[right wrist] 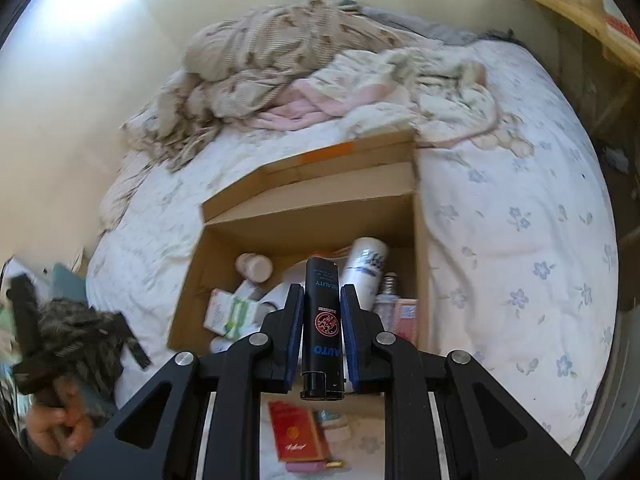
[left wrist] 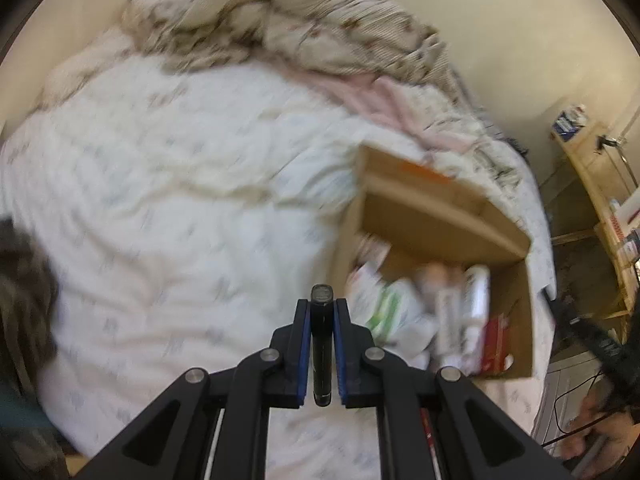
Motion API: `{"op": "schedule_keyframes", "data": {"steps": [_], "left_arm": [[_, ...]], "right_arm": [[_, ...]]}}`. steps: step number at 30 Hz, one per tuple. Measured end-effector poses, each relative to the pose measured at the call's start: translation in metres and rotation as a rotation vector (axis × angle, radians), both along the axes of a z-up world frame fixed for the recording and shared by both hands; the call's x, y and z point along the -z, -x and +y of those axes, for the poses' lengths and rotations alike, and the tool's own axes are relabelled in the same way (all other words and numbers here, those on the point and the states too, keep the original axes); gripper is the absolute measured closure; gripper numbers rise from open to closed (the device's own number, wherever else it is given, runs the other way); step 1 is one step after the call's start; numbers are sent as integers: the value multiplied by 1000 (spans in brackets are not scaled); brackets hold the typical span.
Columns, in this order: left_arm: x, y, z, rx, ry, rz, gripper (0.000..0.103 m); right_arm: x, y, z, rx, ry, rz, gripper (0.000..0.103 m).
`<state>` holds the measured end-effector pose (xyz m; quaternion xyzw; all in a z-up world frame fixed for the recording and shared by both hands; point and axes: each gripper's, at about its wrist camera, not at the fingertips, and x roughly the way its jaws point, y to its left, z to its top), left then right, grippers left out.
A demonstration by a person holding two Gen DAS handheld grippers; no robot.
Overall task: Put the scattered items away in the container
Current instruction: 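Carry the black tube into the box and open the right gripper, then grasp red box with left gripper while right gripper grasps blue-white jar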
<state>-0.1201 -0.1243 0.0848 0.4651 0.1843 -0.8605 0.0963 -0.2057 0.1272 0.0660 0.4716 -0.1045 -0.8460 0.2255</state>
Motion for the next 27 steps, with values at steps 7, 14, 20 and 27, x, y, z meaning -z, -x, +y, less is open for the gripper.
{"op": "schedule_keyframes", "data": {"steps": [7, 14, 20, 27], "left_arm": [[10, 60, 52, 106, 11, -4, 92], [42, 79, 79, 144, 20, -62, 92], [47, 76, 84, 152, 31, -73, 44], [35, 51, 74, 145, -36, -71, 43]], "right_arm": [[28, 17, -13, -21, -14, -86, 83], [43, 21, -21, -29, -40, -148, 80], [49, 31, -11, 39, -83, -207, 34], [27, 28, -5, 70, -44, -116, 24]]}}
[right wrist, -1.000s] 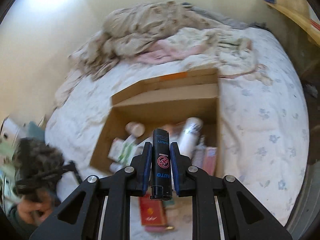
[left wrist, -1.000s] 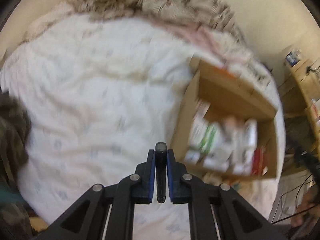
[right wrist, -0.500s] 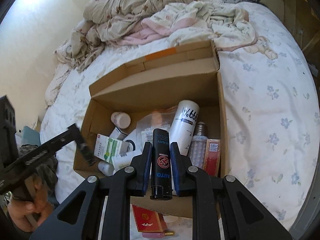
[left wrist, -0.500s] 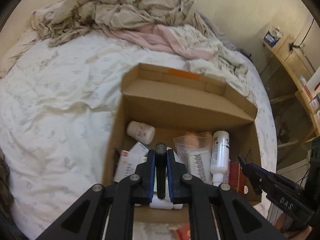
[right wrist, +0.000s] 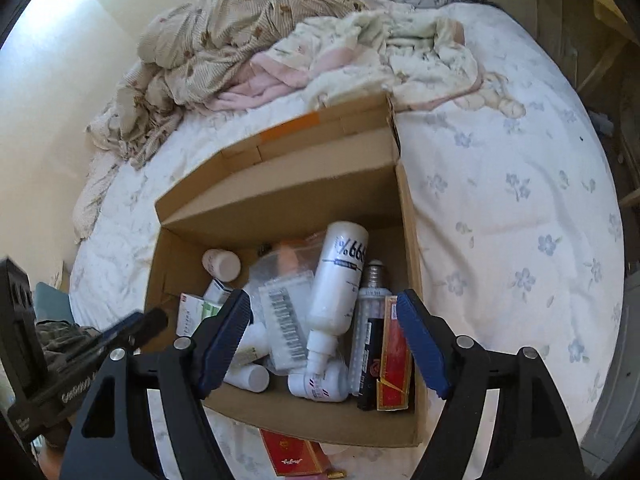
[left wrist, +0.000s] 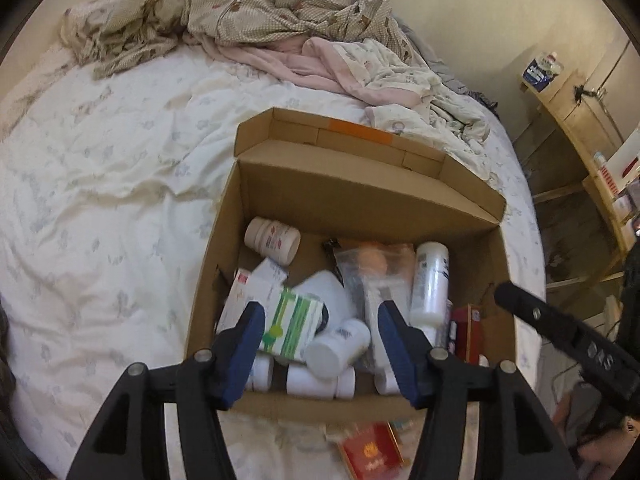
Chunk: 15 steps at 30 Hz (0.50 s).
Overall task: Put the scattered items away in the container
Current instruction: 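Grasp red box with left gripper while right gripper grasps blue-white jar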
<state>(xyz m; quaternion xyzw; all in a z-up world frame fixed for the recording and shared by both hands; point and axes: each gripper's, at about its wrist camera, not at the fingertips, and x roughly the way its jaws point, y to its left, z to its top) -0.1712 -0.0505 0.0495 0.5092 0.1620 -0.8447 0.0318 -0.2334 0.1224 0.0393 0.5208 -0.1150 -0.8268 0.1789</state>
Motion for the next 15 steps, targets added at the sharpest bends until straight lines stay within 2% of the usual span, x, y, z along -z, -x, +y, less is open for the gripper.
{"op": "schedule_keyframes", "data": {"steps": [9, 15], "left_arm": [[-10, -53, 6, 3, -5, -34, 43], [10, -75, 25, 1, 0, -105, 43]], "right_arm": [[-9, -5, -3, -6, 30, -1, 24], [-15, -15, 8, 0, 59, -5, 24]]}}
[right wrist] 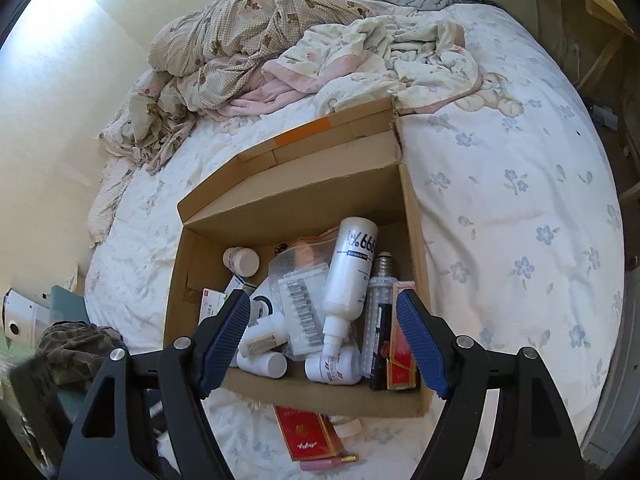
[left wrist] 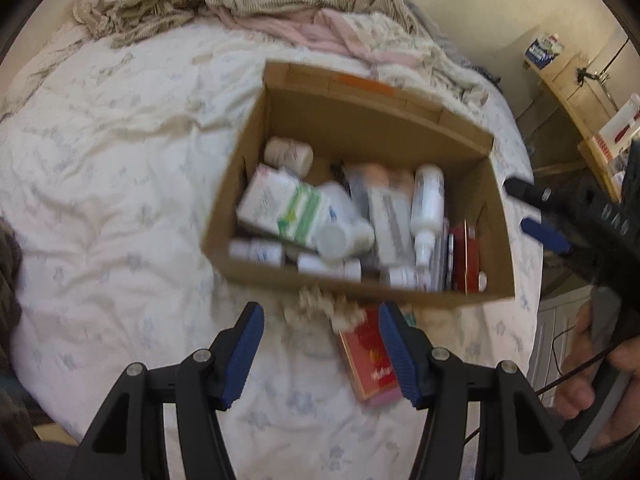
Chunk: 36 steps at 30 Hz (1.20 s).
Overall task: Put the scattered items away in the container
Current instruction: 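Grasp red box with left gripper while right gripper grasps blue-white jar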
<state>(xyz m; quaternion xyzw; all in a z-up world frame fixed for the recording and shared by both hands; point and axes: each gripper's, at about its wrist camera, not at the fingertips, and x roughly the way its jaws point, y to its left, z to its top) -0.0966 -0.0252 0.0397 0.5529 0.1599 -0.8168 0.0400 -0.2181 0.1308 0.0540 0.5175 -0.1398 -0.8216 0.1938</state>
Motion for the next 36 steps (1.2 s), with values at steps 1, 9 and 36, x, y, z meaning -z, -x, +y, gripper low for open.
{"op": "schedule_keyframes", "data": {"steps": [1, 9, 36], "left_arm": [[4, -2, 4, 6, -2, -11, 43], [58, -7, 49, 15, -11, -131, 43], [67, -48, 19, 74, 76, -78, 44]], "right_arm": [[0, -2, 4, 7, 9, -7, 24], [-8, -23, 41, 47, 125, -56, 24], [65, -75, -12, -329, -174, -207, 41]]}}
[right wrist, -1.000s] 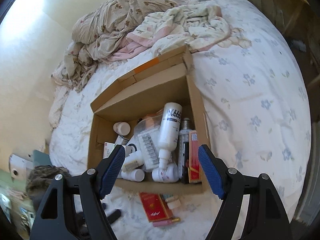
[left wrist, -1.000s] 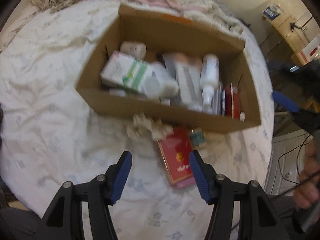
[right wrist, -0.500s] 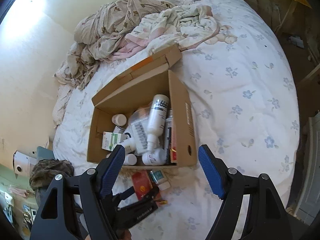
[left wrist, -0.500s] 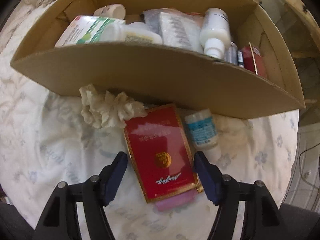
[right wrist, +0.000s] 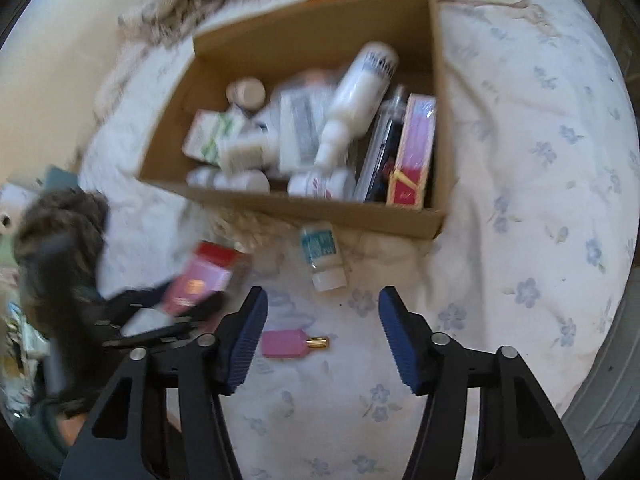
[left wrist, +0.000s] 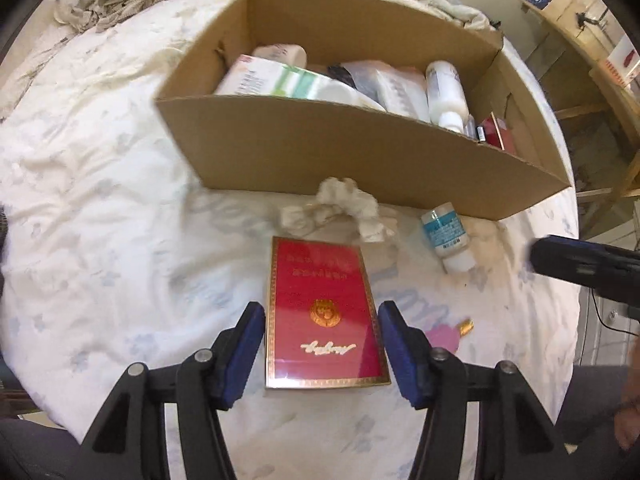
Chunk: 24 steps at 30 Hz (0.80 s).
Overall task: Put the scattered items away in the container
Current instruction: 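Grasp red box with left gripper while right gripper grasps blue-white jar, then lower the red box and blue-white jar into the box and open both grippers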
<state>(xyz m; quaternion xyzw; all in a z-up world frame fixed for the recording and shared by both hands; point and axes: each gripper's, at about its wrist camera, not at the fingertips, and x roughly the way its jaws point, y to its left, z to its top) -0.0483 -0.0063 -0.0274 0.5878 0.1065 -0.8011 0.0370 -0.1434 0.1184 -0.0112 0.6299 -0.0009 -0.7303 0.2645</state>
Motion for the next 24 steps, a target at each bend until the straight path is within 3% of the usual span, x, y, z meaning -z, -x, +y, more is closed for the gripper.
{"op": "schedule_keyframes", "data": {"steps": [12, 13, 15, 20, 24], "left_arm": [[-17, -32, -30, -34, -57, 57, 44], [-18, -31, -31, -33, -58, 58, 44], [-15, -28, -37, -59, -69, 56, 44], [-24, -18, -45, -100, -78, 82, 45], [-50, -16, -53, -145, -44, 176, 45]], "right_arm": [[56, 5, -63, -117, -197, 31, 44], [59, 4, -64, -127, -215, 36, 47], [67, 3, -65, -145, -254, 30, 72], [43, -1, -52, -146, -190, 62, 72], [8, -14, -41, -158, -66, 78, 72]]}}
